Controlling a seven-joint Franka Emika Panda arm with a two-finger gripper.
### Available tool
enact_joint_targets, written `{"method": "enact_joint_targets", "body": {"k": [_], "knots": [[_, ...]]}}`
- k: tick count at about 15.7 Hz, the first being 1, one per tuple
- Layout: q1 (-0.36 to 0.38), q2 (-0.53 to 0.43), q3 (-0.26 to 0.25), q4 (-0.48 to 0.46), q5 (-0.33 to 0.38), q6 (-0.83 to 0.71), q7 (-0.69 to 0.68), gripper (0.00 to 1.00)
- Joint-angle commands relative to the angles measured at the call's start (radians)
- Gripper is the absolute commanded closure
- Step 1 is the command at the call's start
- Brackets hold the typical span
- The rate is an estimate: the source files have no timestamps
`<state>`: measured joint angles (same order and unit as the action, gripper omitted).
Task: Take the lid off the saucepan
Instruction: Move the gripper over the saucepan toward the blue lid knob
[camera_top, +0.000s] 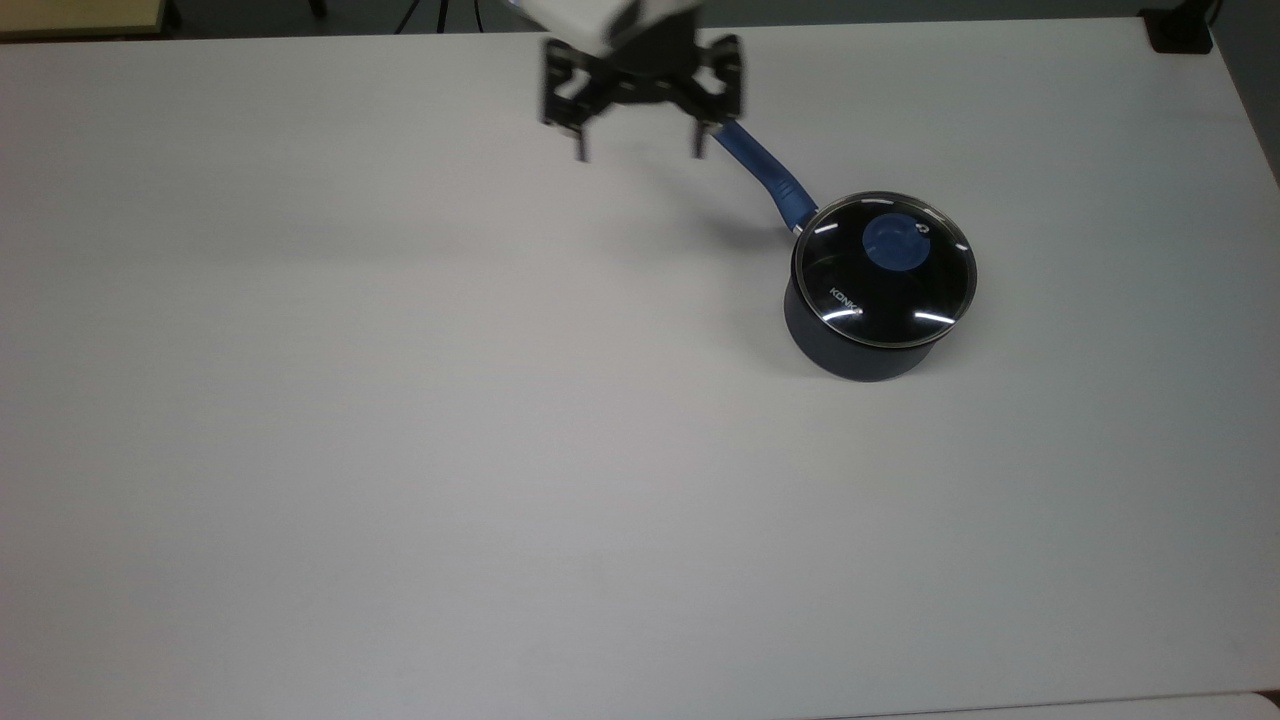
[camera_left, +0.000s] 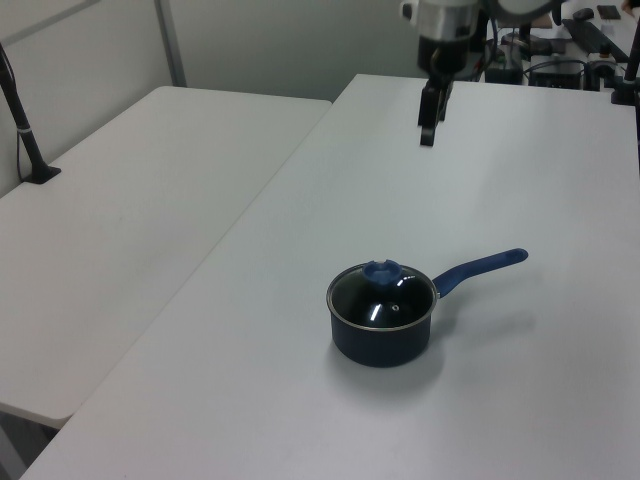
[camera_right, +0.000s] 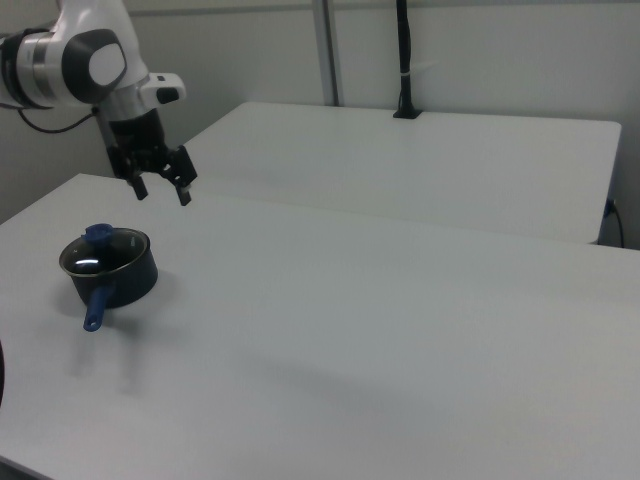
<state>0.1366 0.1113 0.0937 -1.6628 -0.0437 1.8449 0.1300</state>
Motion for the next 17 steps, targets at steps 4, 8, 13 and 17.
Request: {"method": "enact_joint_targets", "body": {"k": [4, 8, 13, 17], "knots": [[0.162, 0.105, -0.008, 0.057, 0.054, 0.105, 0.008, 0.00], [0.216, 0.146, -0.006, 0.061, 0.047, 0.112, 0.005, 0.00], [0.256, 0.183, -0.005, 0.063, 0.044, 0.191, 0.006, 0.00], [0.290, 0.223, -0.005, 0.093, 0.044, 0.206, 0.007, 0.00]]}}
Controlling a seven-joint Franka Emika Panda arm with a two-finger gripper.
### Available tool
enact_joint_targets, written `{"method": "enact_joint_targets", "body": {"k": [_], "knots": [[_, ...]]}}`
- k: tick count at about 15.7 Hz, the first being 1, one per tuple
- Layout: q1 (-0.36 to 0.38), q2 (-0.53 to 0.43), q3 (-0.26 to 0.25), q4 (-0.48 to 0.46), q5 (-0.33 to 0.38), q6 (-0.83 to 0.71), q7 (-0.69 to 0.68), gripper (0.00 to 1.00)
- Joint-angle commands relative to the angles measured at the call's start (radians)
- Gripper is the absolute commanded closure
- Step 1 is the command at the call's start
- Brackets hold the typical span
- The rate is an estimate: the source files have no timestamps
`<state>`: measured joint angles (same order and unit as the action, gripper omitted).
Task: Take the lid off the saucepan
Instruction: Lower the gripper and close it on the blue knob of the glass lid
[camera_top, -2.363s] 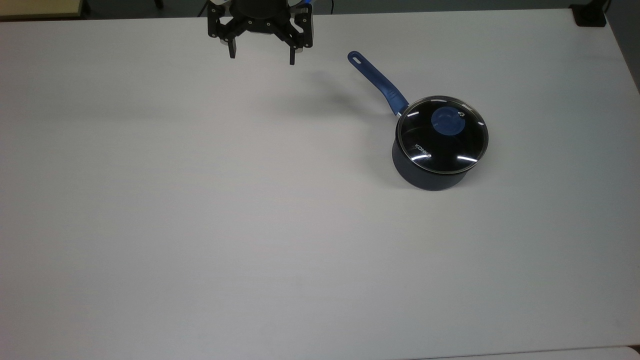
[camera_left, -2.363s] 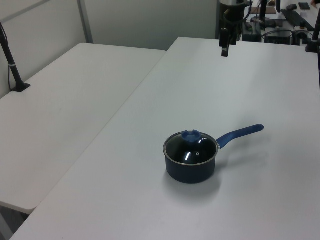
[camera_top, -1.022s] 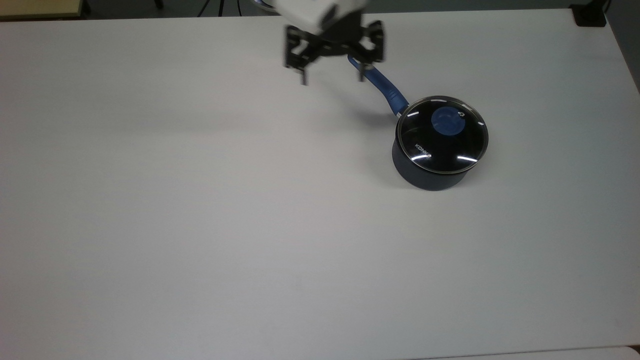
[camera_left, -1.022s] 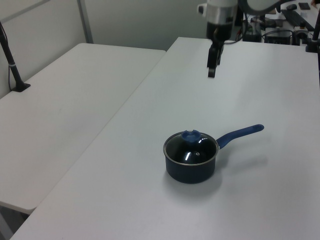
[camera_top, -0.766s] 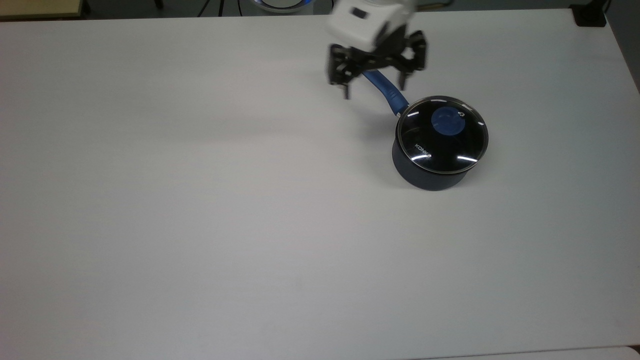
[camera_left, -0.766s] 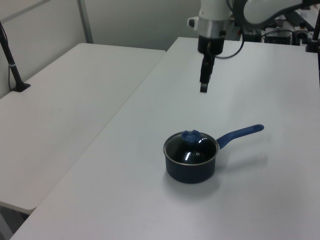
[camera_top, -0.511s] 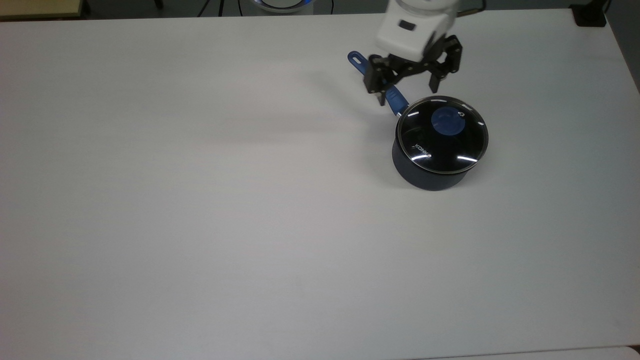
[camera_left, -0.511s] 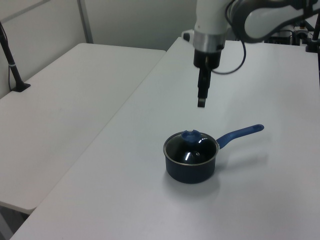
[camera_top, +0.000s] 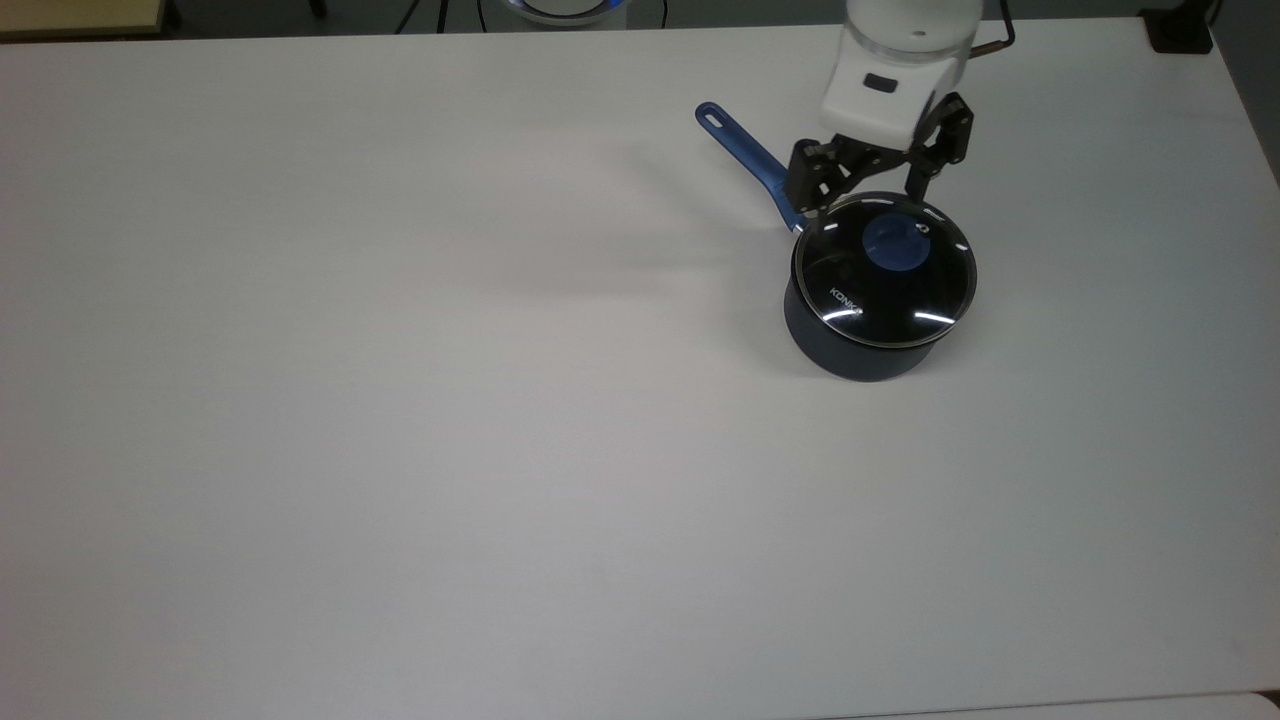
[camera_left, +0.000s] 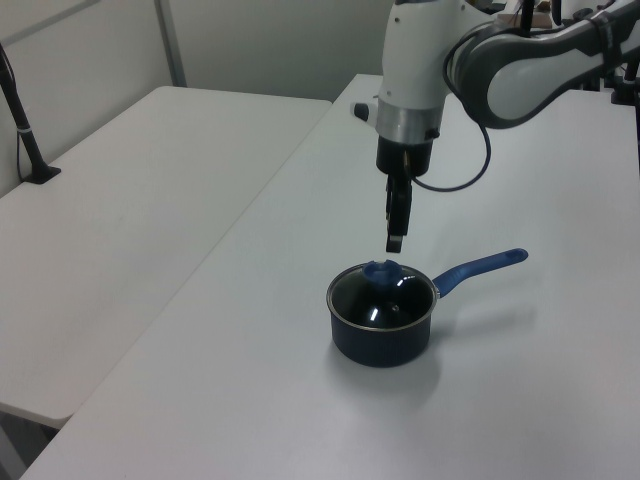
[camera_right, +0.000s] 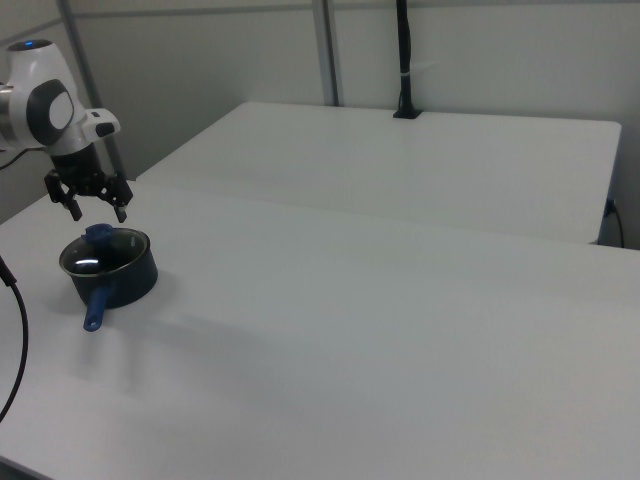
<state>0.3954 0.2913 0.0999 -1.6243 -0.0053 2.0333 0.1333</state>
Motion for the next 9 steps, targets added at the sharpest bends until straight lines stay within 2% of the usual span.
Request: {"method": "enact_joint_targets", "body": {"k": [1, 8, 9], "knots": [[0.036, 0.054, -0.011, 0.061, 0.005, 0.022, 0.005, 0.00], [0.054, 0.117, -0.012, 0.075, 0.002, 0.068, 0.008, 0.00], [0.054, 0.117, -0.011, 0.075, 0.002, 0.068, 0.008, 0.03]]}}
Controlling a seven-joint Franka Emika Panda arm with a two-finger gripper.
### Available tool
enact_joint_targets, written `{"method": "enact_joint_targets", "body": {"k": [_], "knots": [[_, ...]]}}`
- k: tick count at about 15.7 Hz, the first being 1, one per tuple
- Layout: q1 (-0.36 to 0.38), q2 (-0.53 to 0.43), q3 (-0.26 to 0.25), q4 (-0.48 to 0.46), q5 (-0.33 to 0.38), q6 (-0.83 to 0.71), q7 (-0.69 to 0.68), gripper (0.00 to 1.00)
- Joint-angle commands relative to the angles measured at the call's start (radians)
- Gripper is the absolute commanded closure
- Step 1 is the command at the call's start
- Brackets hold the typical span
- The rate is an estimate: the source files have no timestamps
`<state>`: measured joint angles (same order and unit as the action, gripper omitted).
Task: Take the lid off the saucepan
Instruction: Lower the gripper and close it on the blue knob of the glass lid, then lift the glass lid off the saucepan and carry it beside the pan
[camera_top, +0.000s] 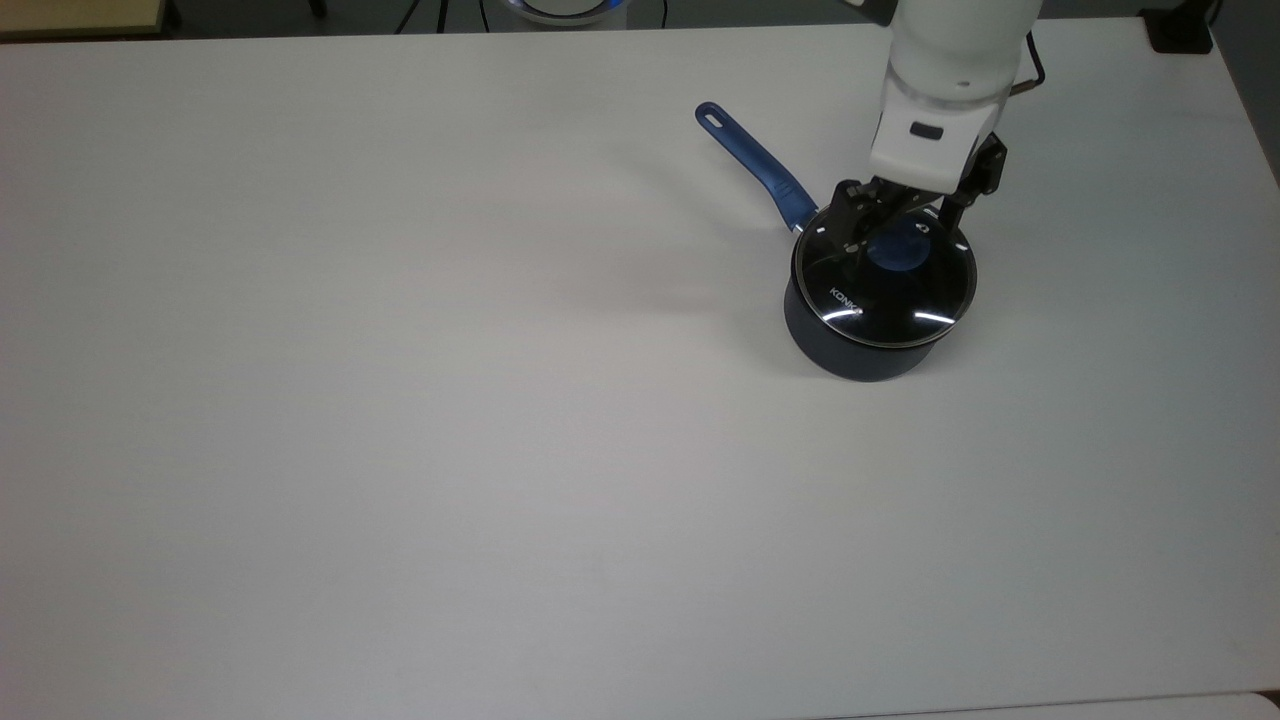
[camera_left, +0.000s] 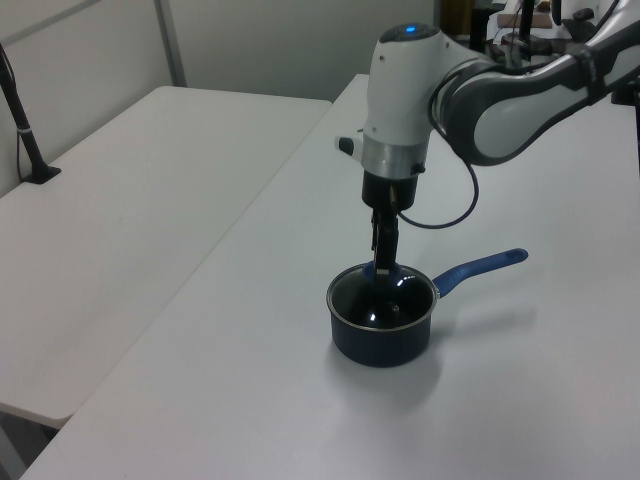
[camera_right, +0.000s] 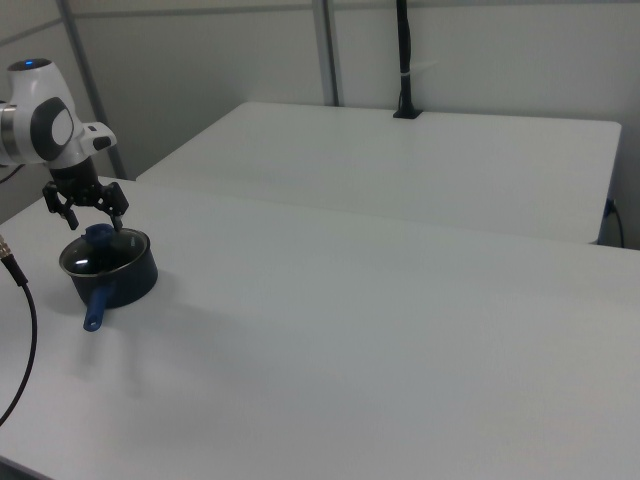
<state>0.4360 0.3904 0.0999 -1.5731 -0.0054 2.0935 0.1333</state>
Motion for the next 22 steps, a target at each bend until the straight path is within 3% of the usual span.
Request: {"method": "enact_joint_targets", "body": {"k": [1, 8, 12, 18, 22], "knots": [[0.013, 0.019, -0.011, 0.022, 0.002, 0.008, 0.008, 0.05], [0.015, 0.022, -0.011, 0.021, 0.001, 0.002, 0.005, 0.19], [0.017, 0.010, -0.011, 0.019, -0.001, -0.009, 0.005, 0.37], [0.015, -0.022, -0.013, 0.024, -0.001, -0.049, 0.011, 0.45], [0.013, -0.027, -0.013, 0.024, -0.011, -0.052, 0.008, 0.55]]}}
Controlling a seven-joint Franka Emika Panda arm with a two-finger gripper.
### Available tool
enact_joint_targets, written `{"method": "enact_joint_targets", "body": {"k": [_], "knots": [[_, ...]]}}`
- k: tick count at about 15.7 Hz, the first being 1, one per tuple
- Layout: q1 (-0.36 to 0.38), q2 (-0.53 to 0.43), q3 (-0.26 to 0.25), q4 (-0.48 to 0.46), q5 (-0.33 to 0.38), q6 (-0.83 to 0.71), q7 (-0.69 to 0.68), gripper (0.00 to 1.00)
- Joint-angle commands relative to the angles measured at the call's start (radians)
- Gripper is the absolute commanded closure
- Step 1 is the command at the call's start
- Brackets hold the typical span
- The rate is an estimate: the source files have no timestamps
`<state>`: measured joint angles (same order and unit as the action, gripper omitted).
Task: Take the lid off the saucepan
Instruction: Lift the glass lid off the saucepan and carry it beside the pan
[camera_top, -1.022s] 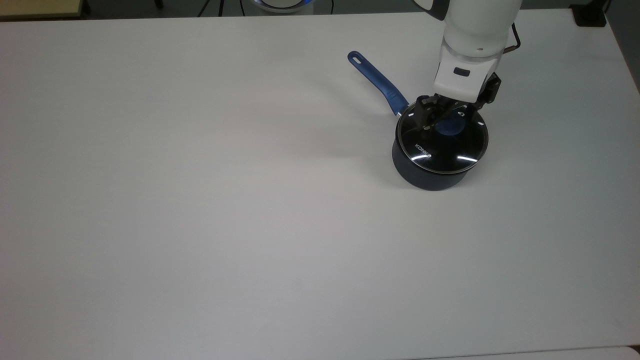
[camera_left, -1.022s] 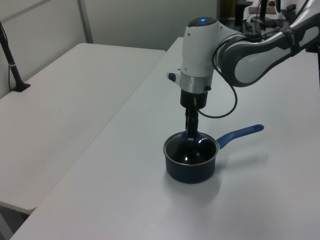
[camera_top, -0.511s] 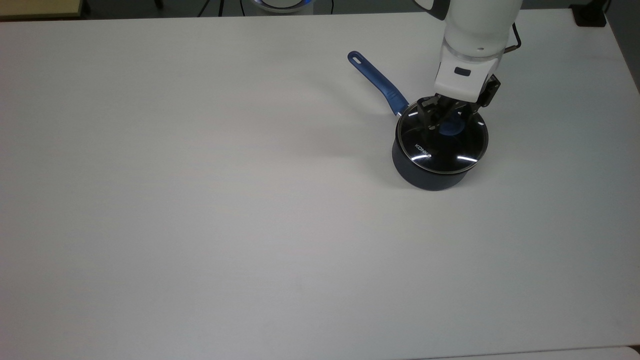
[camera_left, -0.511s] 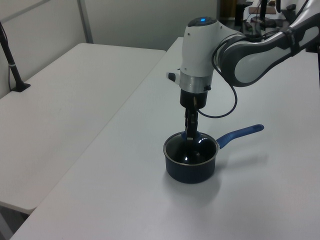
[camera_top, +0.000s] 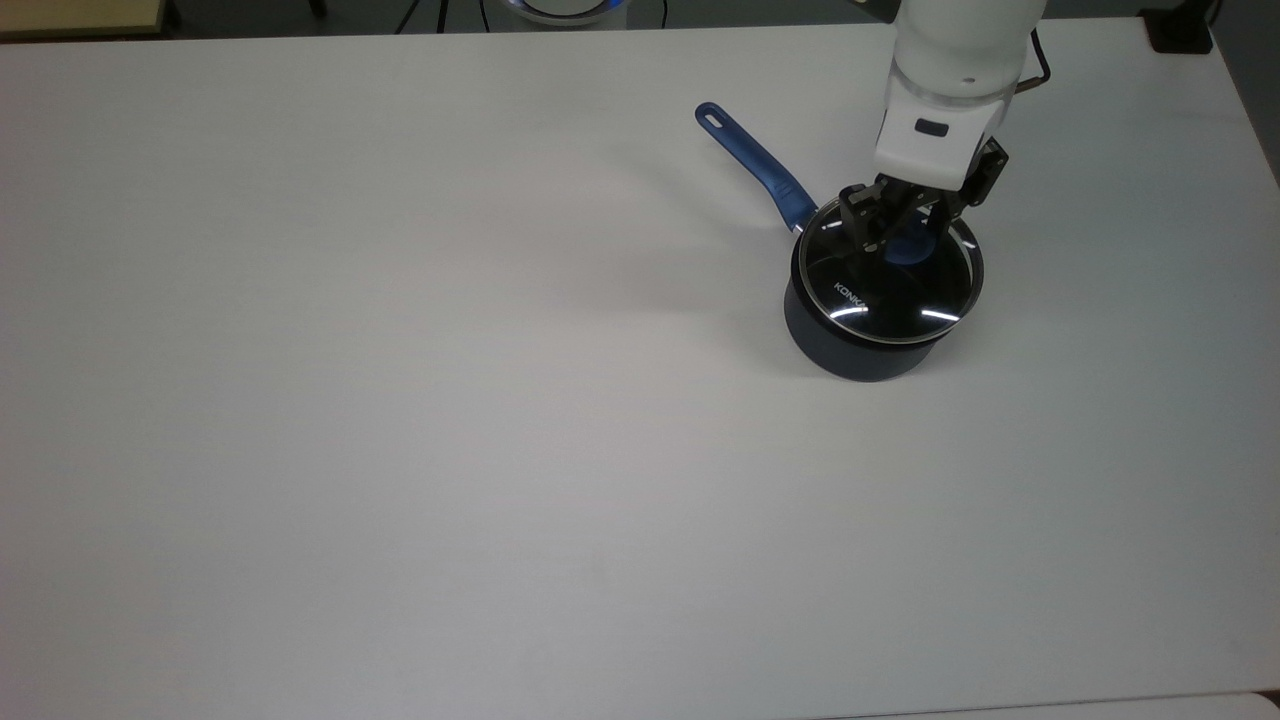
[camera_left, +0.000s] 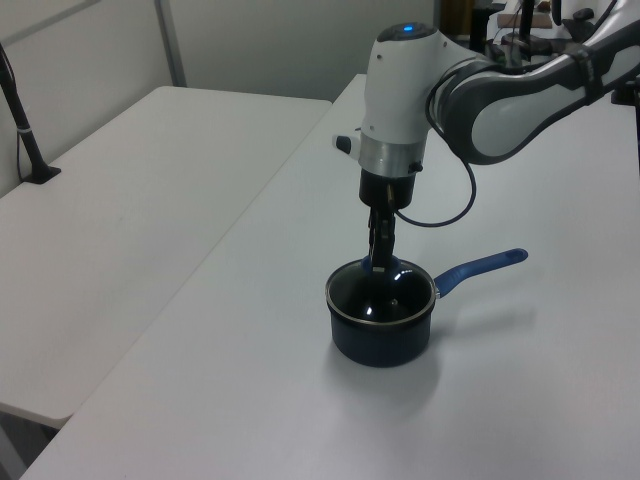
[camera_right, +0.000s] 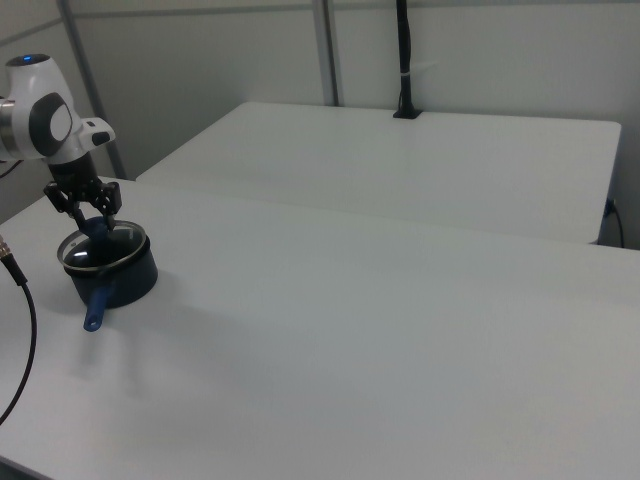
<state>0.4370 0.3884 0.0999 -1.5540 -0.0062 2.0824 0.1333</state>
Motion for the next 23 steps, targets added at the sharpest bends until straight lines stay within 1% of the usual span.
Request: {"method": "enact_joint_targets", "body": {"k": [1, 5, 6, 8, 11, 13, 14, 15, 16, 17, 21, 22, 23], "knots": [[0.012, -0.025, -0.012, 0.005, -0.012, -0.041, 0.009, 0.56], [-0.003, -0.051, -0.025, 0.006, -0.012, -0.061, 0.005, 0.55], [-0.018, -0.057, -0.025, 0.006, -0.014, -0.061, 0.005, 0.55], [-0.072, -0.066, -0.025, 0.006, -0.014, -0.061, -0.012, 0.55], [-0.161, -0.085, -0.025, -0.001, -0.014, -0.065, -0.078, 0.55], [-0.240, -0.091, -0.023, -0.011, -0.012, -0.065, -0.119, 0.55], [-0.288, -0.100, -0.023, -0.039, -0.012, -0.062, -0.133, 0.55], [-0.314, -0.111, -0.023, -0.061, -0.012, -0.055, -0.148, 0.55], [-0.348, -0.126, -0.023, -0.113, -0.014, -0.048, -0.182, 0.55], [-0.365, -0.141, -0.022, -0.153, -0.015, -0.027, -0.201, 0.55], [-0.391, -0.213, -0.017, -0.400, -0.061, 0.166, -0.205, 0.55], [-0.392, -0.218, -0.017, -0.431, -0.061, 0.200, -0.198, 0.55], [-0.391, -0.215, -0.017, -0.439, -0.061, 0.211, -0.195, 0.55]]}}
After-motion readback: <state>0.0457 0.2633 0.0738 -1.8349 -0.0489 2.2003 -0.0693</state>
